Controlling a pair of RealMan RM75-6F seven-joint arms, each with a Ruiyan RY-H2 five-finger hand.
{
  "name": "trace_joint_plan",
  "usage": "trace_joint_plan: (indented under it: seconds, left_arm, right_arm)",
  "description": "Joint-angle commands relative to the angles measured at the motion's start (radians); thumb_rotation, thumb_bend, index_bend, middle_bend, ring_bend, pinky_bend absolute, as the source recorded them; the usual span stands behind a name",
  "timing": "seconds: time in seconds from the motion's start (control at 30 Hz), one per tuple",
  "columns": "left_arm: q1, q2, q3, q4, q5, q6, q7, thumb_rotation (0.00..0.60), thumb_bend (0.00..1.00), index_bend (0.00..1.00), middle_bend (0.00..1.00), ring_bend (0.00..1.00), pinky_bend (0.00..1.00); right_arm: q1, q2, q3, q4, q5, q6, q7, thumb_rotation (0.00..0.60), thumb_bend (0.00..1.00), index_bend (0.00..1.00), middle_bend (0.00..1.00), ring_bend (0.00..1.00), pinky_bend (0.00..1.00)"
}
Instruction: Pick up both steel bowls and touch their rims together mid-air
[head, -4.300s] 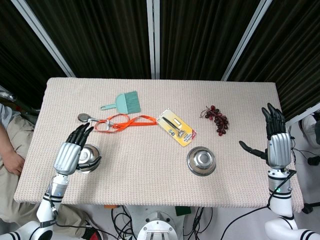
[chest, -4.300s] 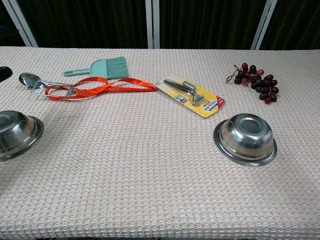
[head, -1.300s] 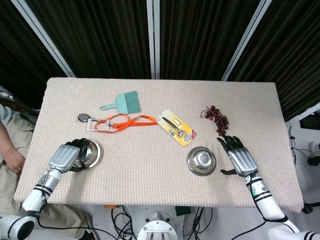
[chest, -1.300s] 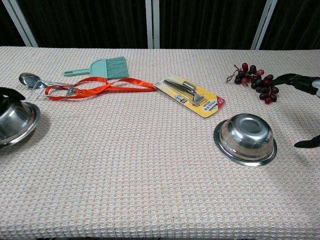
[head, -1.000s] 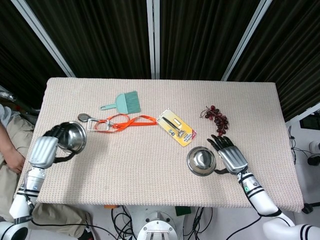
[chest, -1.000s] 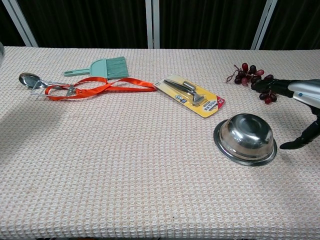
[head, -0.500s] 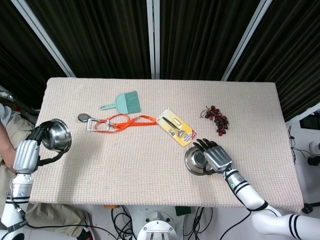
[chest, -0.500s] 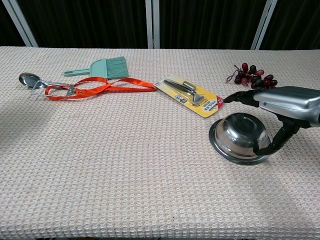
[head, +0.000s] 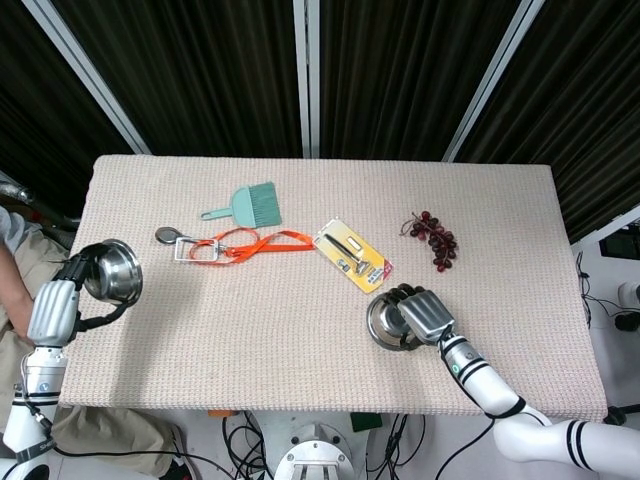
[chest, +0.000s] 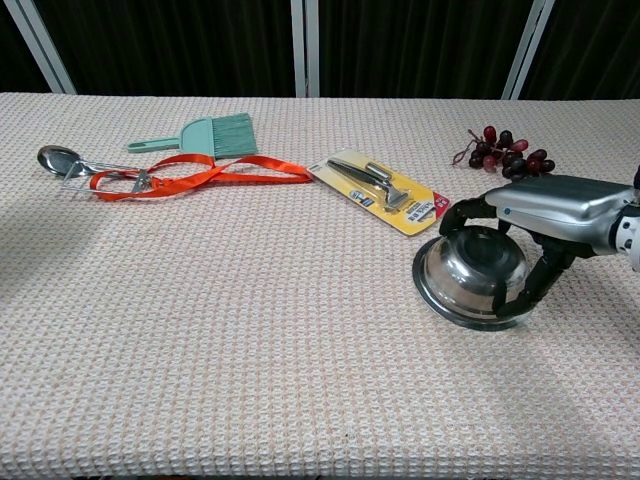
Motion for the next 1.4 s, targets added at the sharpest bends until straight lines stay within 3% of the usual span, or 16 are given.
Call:
trace_joint_plan:
  seconds: [0.03,0.2,0.33,0.5,0.63,0.83,0.93,1.1,1.4]
  left_arm:
    - [0.0,0.0,-0.001,0.0,0.0,-0.001,0.001,0.6,0.28,0.52,0.47,0.36,0.76]
    - [0.005,0.0,-0.01,-0.003,0.002,0.012,-0.004,0.6,0.28,0.52,0.47,0.36,0.76]
    - [0.017,0.005,-0.02,-0.027,0.009,0.037,-0.075,0.6,0.28,0.52,0.47,0.36,0.75]
    - [0.008,0.043,-0.046,-0.094,0.041,0.042,-0.301,0.6,0.3,0.53,0.48,0.36,0.75]
    - [-0.056,0.069,-0.095,-0.171,0.092,0.014,-0.558,0.6,0.31,0.53,0.48,0.36,0.75]
    - [-0.162,0.011,-0.138,-0.23,0.167,-0.012,-0.869,0.6,0.31,0.54,0.48,0.36,0.75]
    - [-0.209,-0.04,-0.134,-0.204,0.199,-0.03,-0.931,0.6,0.31,0.54,0.49,0.36,0.75]
    - [-0.291,-0.138,-0.141,-0.155,0.199,-0.08,-0.919,0.6,0.31,0.55,0.5,0.37,0.75]
    - [-0.412,-0.243,-0.193,-0.103,0.142,-0.161,-0.79,0.6,0.31,0.55,0.5,0.37,0.75]
  right_arm:
    - [-0.003,-0.005,-0.002,0.005,-0.02,0.023,0.01,0.6,0.19,0.49,0.32,0.23,0.39]
    - [-0.027,0.004,-0.005,0.003,-0.065,0.083,0.055,0.6,0.24,0.62,0.41,0.32,0.46]
    - [-0.088,0.054,0.017,-0.039,-0.16,0.205,0.223,0.6,0.26,0.67,0.44,0.35,0.48]
    - [-0.198,0.103,0.092,-0.031,-0.308,0.463,0.706,0.6,0.3,0.72,0.52,0.43,0.52]
    - [-0.201,0.031,0.163,0.03,-0.364,0.578,1.003,0.6,0.31,0.75,0.52,0.43,0.53]
    - [-0.107,-0.088,0.229,0.052,-0.341,0.502,1.305,0.6,0.32,0.75,0.52,0.43,0.53]
    - [-0.063,-0.14,0.253,0.069,-0.327,0.454,1.481,0.6,0.32,0.75,0.52,0.43,0.53]
    - [0.016,-0.214,0.284,0.13,-0.339,0.395,1.646,0.6,0.32,0.75,0.52,0.43,0.53]
    - [0.125,-0.292,0.326,0.205,-0.326,0.325,1.658,0.6,0.32,0.75,0.52,0.43,0.53]
